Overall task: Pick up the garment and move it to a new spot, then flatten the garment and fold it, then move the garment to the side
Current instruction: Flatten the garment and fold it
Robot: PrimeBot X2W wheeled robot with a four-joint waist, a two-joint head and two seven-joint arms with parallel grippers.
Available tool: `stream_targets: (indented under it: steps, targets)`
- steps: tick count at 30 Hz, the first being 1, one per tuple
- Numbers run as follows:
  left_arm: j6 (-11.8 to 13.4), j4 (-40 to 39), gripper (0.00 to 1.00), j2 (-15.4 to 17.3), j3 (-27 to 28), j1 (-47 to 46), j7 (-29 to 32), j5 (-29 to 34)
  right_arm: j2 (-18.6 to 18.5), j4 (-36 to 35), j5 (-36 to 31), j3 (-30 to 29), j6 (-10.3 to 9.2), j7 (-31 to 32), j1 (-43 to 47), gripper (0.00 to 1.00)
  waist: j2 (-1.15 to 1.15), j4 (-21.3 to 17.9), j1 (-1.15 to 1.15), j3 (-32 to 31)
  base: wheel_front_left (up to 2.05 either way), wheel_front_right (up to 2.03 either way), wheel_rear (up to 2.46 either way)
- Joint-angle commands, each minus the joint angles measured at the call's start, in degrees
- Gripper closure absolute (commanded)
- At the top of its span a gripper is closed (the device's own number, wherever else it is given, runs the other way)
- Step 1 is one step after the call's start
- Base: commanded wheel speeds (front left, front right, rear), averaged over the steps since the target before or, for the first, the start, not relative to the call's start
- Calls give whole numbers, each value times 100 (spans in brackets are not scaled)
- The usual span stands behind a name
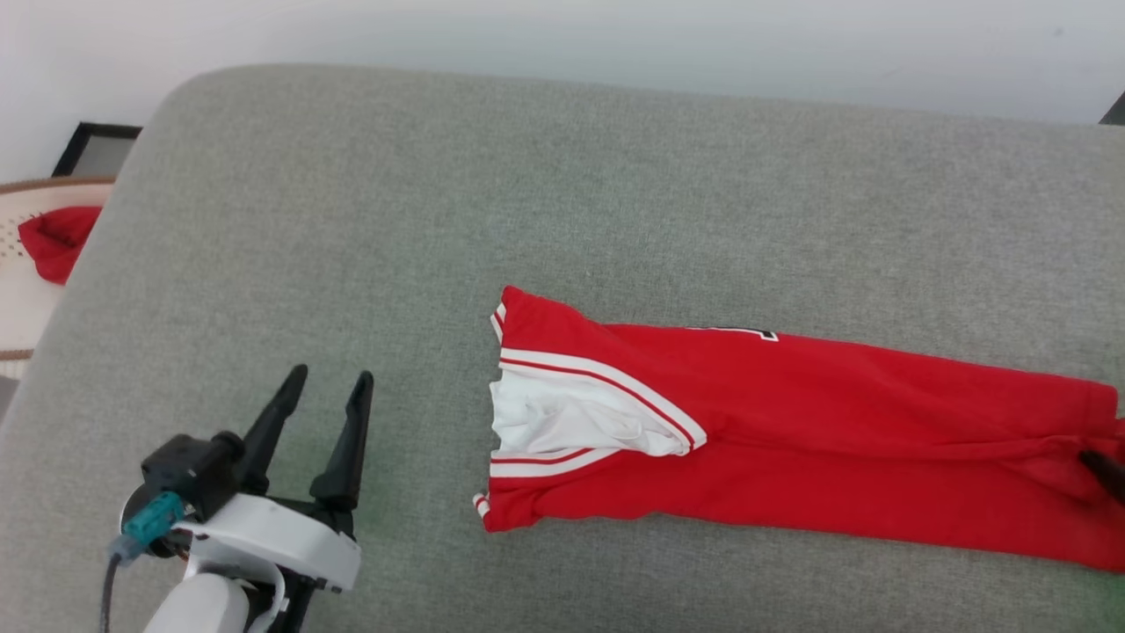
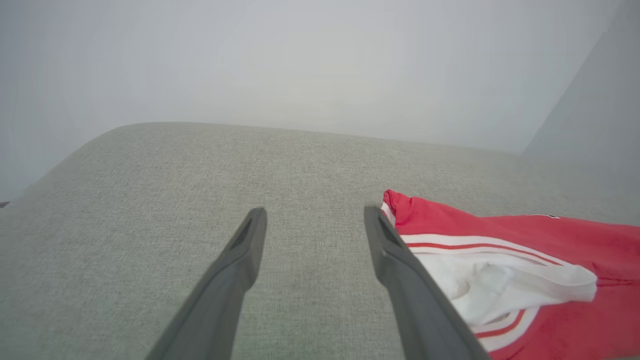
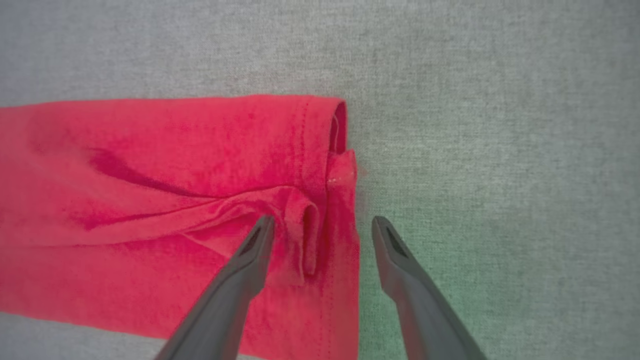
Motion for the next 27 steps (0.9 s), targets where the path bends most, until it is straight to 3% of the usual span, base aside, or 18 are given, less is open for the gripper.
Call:
stream_targets:
  steps: [1,12,14,15,16,27]
  targets:
    - [-69,32,0,-67,91,33,4,146,43,54,-67,-38,-6,66,-114,0,0,31,0,72,0,0,0]
    - [-313,248,0,-569,633,-181,4,685,486,356,-539,-67,-4,442,-380,0,0,140,0,408,0,0,0]
    - [-310,255,0,-615,633,-209,4,717,587,395,-591,-49,-4,491,-352,56,0,148,0,451,0,0,0]
    - [-311,251,0,-616,615,-220,4,727,622,420,-586,-37,-2,524,-337,96,0,150,0,470,0,0,0]
    - [-312,245,0,-613,604,-231,4,723,654,426,-592,-31,-2,555,-324,100,0,150,0,487,0,0,0]
    - [-316,207,0,-515,688,-134,4,714,707,188,-558,-321,-5,273,-312,100,0,-8,0,452,0,0,0]
